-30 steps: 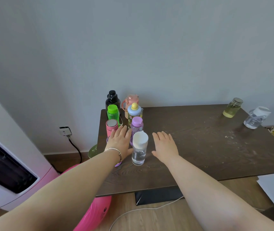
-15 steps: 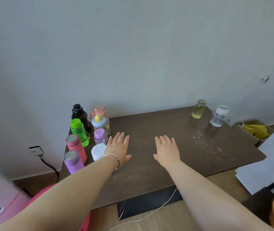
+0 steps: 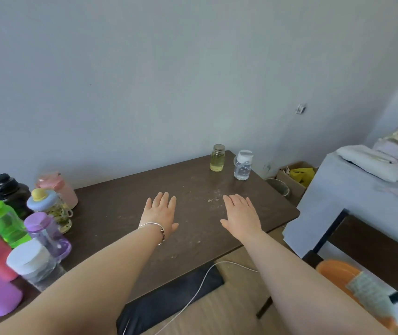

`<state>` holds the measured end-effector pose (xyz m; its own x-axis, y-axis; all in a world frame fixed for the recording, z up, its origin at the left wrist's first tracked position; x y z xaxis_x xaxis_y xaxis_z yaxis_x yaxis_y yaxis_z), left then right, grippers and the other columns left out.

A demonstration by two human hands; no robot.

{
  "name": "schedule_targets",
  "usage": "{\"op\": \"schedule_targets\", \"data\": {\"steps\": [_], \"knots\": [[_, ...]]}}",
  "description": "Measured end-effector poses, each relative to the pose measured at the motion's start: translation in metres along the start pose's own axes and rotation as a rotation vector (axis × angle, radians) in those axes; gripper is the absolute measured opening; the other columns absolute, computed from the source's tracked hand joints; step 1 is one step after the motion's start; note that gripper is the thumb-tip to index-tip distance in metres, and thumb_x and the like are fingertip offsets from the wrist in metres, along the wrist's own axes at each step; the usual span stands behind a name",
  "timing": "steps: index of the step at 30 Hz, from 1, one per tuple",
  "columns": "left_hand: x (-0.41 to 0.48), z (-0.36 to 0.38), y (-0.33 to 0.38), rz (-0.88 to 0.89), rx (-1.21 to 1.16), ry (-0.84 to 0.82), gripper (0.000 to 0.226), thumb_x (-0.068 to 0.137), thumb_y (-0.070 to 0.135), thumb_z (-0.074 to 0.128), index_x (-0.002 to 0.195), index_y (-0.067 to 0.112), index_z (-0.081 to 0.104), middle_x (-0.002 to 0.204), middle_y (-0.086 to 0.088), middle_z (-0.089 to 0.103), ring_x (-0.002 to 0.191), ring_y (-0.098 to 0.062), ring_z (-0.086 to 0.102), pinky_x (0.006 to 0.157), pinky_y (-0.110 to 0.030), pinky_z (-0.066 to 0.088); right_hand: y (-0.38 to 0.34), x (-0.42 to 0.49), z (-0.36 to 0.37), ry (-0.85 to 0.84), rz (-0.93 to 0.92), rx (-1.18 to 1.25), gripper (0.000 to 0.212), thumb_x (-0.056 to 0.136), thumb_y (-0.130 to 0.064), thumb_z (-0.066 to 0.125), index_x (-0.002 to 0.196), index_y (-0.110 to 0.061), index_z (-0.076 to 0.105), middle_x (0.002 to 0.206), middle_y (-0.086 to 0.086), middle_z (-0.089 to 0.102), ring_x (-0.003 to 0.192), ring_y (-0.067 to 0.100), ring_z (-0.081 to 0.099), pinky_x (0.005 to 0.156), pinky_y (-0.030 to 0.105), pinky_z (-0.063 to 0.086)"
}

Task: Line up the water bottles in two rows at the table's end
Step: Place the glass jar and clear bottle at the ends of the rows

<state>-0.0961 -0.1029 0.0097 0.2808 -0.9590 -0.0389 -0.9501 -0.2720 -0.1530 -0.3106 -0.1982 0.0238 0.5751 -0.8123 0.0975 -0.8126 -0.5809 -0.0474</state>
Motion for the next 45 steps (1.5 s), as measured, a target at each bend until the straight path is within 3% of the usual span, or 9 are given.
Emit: {"op": "schedule_targets", "data": {"steps": [7,24,37,45], "knots": [[0.050,-0.006,0.041,0.042,0.023,0.000,0.081,0.092,0.050,0.050,0.152,0.015,0.008,0.161,-0.010,0.008,0.149,-0.029,0.003,0.119,-0.049,0.012,0.058,0.018,0.013,-0.016,0.085,0.008,0.074,0.093,-0.044,0.061,0.153,-0.016,0.027,0.154,0.005,0.038,0.147,0.025,0.026,0.122,0.046,0.019],[0.243,0.000,0.067,0.179,-0.050,0.036,0.082,0.090,0.049,0.053,0.152,0.015,0.010,0.161,-0.011,0.009,0.149,-0.029,0.004,0.119,-0.049,0.012,0.133,0.147,0.037,-0.017,0.292,-0.010,0.078,0.091,-0.050,0.062,0.153,-0.016,0.028,0.158,0.007,0.035,0.148,0.026,0.027,0.121,0.045,0.020],[0.376,0.007,0.088,0.100,-0.074,-0.007,0.083,0.089,0.050,0.055,0.151,0.014,0.013,0.159,-0.012,0.014,0.148,-0.030,0.009,0.119,-0.047,0.015,0.213,0.287,0.054,0.035,0.281,-0.022,0.071,0.089,-0.057,0.061,0.142,-0.016,0.038,0.144,0.007,0.050,0.134,0.026,0.046,0.114,0.042,0.034],[0.467,0.011,0.115,0.033,-0.165,-0.027,0.079,0.086,0.051,0.059,0.146,0.014,0.023,0.155,-0.010,0.023,0.145,-0.028,0.018,0.116,-0.042,0.021,0.258,0.357,0.101,-0.051,0.284,0.180,0.082,0.085,-0.058,0.065,0.144,-0.011,0.033,0.143,0.009,0.049,0.130,0.026,0.049,0.108,0.035,0.040]]}}
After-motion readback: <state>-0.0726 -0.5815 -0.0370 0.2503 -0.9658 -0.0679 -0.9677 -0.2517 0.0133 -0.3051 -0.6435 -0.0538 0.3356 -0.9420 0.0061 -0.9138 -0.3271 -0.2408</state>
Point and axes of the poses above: each hand's wrist, its own x-axis towards the middle knuckle, its own z-axis out of the palm, y = z × x, the point moved 5 cm from there along x, towards the middle knuckle
